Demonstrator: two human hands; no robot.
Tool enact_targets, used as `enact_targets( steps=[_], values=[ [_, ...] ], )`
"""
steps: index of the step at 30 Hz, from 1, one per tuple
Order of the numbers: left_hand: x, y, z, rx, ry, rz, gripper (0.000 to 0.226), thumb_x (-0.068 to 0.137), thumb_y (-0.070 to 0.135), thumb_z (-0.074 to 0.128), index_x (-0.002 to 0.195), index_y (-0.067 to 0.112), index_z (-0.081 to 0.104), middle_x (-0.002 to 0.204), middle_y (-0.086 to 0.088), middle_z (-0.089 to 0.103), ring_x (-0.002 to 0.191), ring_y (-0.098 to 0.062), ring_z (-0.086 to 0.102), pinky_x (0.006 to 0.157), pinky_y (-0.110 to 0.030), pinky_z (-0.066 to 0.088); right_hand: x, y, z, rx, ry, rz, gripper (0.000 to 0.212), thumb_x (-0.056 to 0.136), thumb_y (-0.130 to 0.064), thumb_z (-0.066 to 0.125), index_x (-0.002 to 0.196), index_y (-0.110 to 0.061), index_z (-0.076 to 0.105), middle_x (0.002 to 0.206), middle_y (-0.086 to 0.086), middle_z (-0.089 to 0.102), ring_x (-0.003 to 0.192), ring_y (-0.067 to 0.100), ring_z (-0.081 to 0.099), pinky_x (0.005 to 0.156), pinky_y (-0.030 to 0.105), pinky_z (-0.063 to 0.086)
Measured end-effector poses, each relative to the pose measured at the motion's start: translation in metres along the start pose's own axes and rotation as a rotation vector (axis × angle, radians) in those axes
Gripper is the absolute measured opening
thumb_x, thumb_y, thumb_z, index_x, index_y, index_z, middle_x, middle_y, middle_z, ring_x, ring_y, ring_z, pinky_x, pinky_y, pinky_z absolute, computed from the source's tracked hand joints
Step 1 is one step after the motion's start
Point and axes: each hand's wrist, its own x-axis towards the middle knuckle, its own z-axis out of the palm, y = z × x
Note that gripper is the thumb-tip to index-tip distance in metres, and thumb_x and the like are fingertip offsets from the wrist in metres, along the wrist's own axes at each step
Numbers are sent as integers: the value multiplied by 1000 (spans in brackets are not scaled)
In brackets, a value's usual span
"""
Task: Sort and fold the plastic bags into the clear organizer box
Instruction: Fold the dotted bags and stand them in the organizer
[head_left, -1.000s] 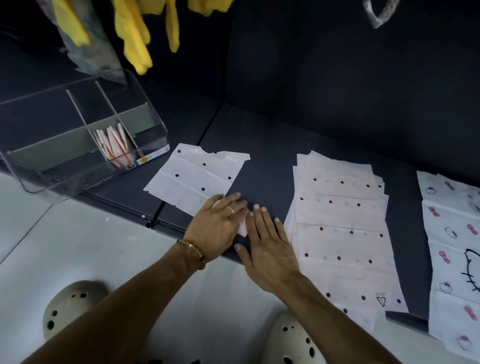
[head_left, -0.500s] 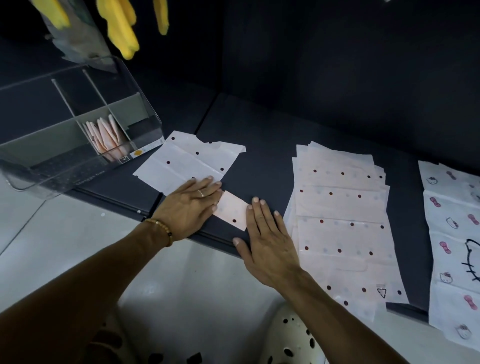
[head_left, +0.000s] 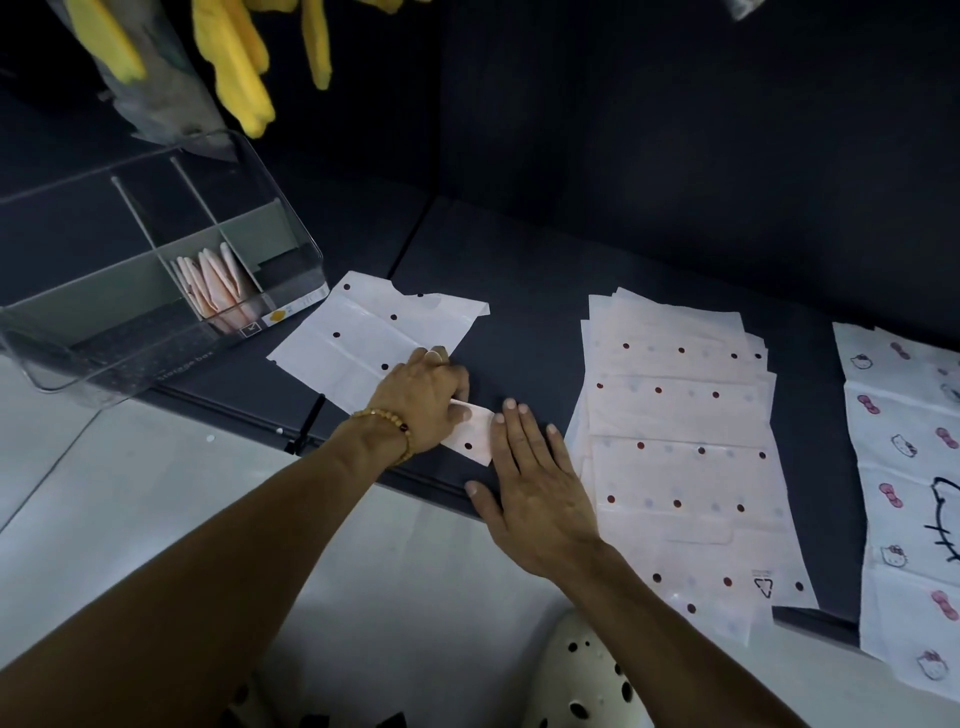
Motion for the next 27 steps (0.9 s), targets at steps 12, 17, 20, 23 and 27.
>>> enact_targets(
  steps=[12,17,20,23,27],
  values=[
    [-52,-28,-45,-837,157,-147,6,85,13,68,81,18,66,83,4,68,78,-8,64,61,-14,51,53,-26,-91,581,97,-25,17,95,-16,55,100,-15,72,89,-4,71,81,10,63,72,31,54],
    [-65,-59,-73,-1024,321,-182,10,84,6,68,79,15,67,80,0,70,72,-9,65,62,-18,51,92,-61,-115,675,99,-76,8,88,-21,67,83,-23,73,67,-20,64,68,-3,61,58,15,50],
    [-64,-85,-89,-1034,434,-212,7,83,7,69,80,13,67,77,-3,70,71,-15,65,62,-24,54,119,-88,-126,792,44,-120,24,93,-29,60,73,-19,70,65,-8,65,58,5,60,55,28,52],
    [-59,-96,-99,-1027,442,-202,7,82,8,70,79,14,68,75,-5,70,70,-16,66,62,-29,55,135,-99,-129,854,32,-137,16,90,-27,64,76,-25,72,69,-6,68,56,3,58,51,24,47],
    [-49,-126,-116,-729,467,-188,6,82,20,72,85,18,68,80,5,69,72,-10,63,66,-25,55,163,-109,-126,789,120,-91,17,87,-18,65,72,-25,70,65,-11,65,55,1,56,48,15,42]
  ],
)
